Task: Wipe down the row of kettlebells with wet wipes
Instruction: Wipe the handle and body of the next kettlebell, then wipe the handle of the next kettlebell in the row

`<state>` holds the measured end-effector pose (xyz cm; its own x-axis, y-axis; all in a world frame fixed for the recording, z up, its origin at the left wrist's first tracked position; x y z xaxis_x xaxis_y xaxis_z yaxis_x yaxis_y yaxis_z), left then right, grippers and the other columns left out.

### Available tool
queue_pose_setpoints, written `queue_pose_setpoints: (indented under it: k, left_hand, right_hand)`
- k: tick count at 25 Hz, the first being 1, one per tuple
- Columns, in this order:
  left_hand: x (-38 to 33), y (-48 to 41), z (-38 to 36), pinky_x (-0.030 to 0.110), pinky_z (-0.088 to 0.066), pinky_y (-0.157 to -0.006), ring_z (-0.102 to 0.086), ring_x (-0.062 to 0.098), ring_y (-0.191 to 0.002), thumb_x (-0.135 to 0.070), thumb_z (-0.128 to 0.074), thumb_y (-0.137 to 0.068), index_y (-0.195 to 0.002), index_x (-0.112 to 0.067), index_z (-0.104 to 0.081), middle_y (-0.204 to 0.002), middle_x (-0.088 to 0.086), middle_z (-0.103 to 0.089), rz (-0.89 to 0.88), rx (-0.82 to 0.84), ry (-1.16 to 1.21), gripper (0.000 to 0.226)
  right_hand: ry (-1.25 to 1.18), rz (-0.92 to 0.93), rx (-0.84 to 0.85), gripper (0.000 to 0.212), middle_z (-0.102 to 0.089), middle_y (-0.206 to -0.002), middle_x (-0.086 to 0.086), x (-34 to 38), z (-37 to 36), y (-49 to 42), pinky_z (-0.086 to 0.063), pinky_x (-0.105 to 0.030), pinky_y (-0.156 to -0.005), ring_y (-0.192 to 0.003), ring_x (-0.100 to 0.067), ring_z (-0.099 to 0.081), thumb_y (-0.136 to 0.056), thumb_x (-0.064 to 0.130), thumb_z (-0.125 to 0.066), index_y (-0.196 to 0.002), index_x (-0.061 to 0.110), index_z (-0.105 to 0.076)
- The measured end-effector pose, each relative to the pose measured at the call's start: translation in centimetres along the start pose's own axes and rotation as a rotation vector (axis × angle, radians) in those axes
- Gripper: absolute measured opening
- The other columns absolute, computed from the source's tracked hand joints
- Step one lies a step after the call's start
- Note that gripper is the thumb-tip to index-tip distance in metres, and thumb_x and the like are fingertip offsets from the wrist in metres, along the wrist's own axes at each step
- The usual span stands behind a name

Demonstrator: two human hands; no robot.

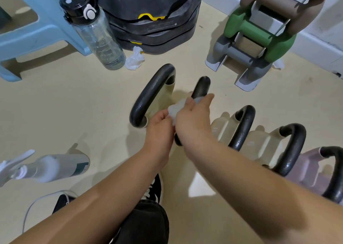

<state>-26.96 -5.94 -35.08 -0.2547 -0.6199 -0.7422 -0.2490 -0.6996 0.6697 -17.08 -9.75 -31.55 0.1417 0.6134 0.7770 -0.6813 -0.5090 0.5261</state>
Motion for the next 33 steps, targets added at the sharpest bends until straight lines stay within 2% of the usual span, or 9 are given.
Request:
queue_pose_setpoints:
  k: [5,8,11,13,16,18,24,29,33]
  left_hand:
    - [0.4,-0.1,0.6,0.029,-0.058,-0.076,-0.072,0.018,-0.093,-0.006,-0.054,-0.095,-0.117,-0.019,-0.068,-0.108,0.006,-0.074,0.038,-0.021,-0.007,0.029]
    - [0.3,0.7,0.4,0.033,-0.056,-0.091,-0.067,0.018,-0.101,-0.005,-0.045,-0.095,-0.111,-0.019,-0.067,-0.111,0.005,-0.071,0.004,-0.016,-0.078,0.031]
    - [-0.5,2.2,-0.5,0.029,-0.049,-0.075,-0.063,0.02,-0.089,-0.006,-0.042,-0.09,-0.113,-0.014,-0.066,-0.104,0.009,-0.07,-0.051,0.088,-0.303,0.034]
    - [-1.9,3.4,-0.5,0.029,-0.046,-0.076,-0.06,0.02,-0.096,-0.003,-0.046,-0.089,-0.127,-0.01,-0.06,-0.113,0.008,-0.066,-0.052,0.11,-0.436,0.041]
    - [-5.9,5.6,-0.2,0.032,-0.046,-0.081,-0.056,0.027,-0.101,-0.002,-0.046,-0.088,-0.131,-0.006,-0.054,-0.118,0.016,-0.06,-0.116,0.137,-0.665,0.044]
    - [-9.2,7.5,-0.9,0.028,-0.041,-0.073,-0.054,0.023,-0.09,-0.004,-0.046,-0.088,-0.123,-0.006,-0.059,-0.109,0.014,-0.061,-0.214,0.224,-0.881,0.037]
    - [-16.9,12.9,-5.5,0.028,-0.045,-0.072,-0.056,0.02,-0.082,-0.009,-0.06,-0.087,-0.106,-0.015,-0.068,-0.098,0.003,-0.067,-0.473,0.437,-1.336,0.021]
    - [-14.9,11.1,-8.8,0.036,-0.056,-0.094,-0.067,0.021,-0.1,-0.024,-0.089,-0.073,-0.122,-0.021,-0.059,-0.112,0.003,-0.068,-0.364,0.43,-0.988,0.057]
    - [-7.9,9.0,-7.9,0.037,-0.061,-0.067,-0.069,0.019,-0.071,-0.018,-0.082,-0.084,-0.105,-0.006,-0.068,-0.091,0.009,-0.072,-0.01,0.452,-0.557,0.028]
  right_hand:
    - [0.095,0.094,0.002,0.073,-0.026,-0.16,0.004,-3.0,-1.1,4.4,-0.032,-0.022,-0.103,-0.142,-0.016,-0.036,-0.106,0.028,-0.035,-0.158,0.026,0.017]
    - [0.139,0.047,0.154,0.078,-0.027,-0.162,0.011,-5.0,-1.0,7.6,-0.032,-0.017,-0.097,-0.141,-0.007,-0.038,-0.102,0.014,-0.039,-0.159,0.027,0.013]
    - [0.098,-0.098,0.194,0.055,-0.051,-0.146,-0.004,-5.3,1.2,9.2,-0.043,-0.026,-0.1,-0.132,-0.021,-0.05,-0.098,0.005,-0.043,-0.151,0.016,-0.035]
    - [0.014,-0.178,0.158,0.03,-0.064,-0.117,-0.013,-3.5,3.4,9.0,-0.054,-0.041,-0.095,-0.103,-0.029,-0.063,-0.097,0.005,-0.044,-0.111,0.025,-0.062]
    - [-0.029,-0.264,0.186,0.008,-0.056,-0.087,-0.007,0.3,6.1,8.8,-0.058,-0.037,-0.076,-0.082,-0.024,-0.06,-0.096,0.014,-0.055,-0.097,0.016,-0.062]
    - [-0.167,-0.22,0.15,0.007,-0.059,-0.093,-0.01,2.9,7.9,8.1,-0.061,-0.041,-0.079,-0.087,-0.028,-0.064,-0.091,0.011,-0.061,-0.089,0.016,-0.056]
    - [-0.354,-0.096,0.102,0.032,-0.07,-0.105,-0.013,5.7,12.0,7.7,-0.064,-0.048,-0.07,-0.091,-0.034,-0.073,-0.083,-0.008,-0.062,-0.106,0.01,-0.071]
    - [-0.358,-0.083,0.118,0.039,-0.075,-0.108,-0.005,3.3,14.2,5.7,-0.059,-0.042,-0.09,-0.104,-0.03,-0.071,-0.073,0.0,-0.065,-0.102,0.024,-0.077]
    - [-0.307,-0.119,0.096,0.031,-0.073,-0.109,-0.006,-0.8,15.4,4.8,-0.057,-0.042,-0.094,-0.103,-0.026,-0.069,-0.081,0.004,-0.06,-0.102,0.022,-0.075]
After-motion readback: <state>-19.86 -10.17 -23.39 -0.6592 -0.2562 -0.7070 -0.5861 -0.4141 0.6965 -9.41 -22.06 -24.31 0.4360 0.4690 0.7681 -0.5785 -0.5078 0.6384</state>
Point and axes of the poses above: each hand's wrist, its own y-axis away from the middle knuckle, its own z-axis out of the back of the hand, x = y × z, the point moved 6 cm from there along -y, towards the middle knuckle
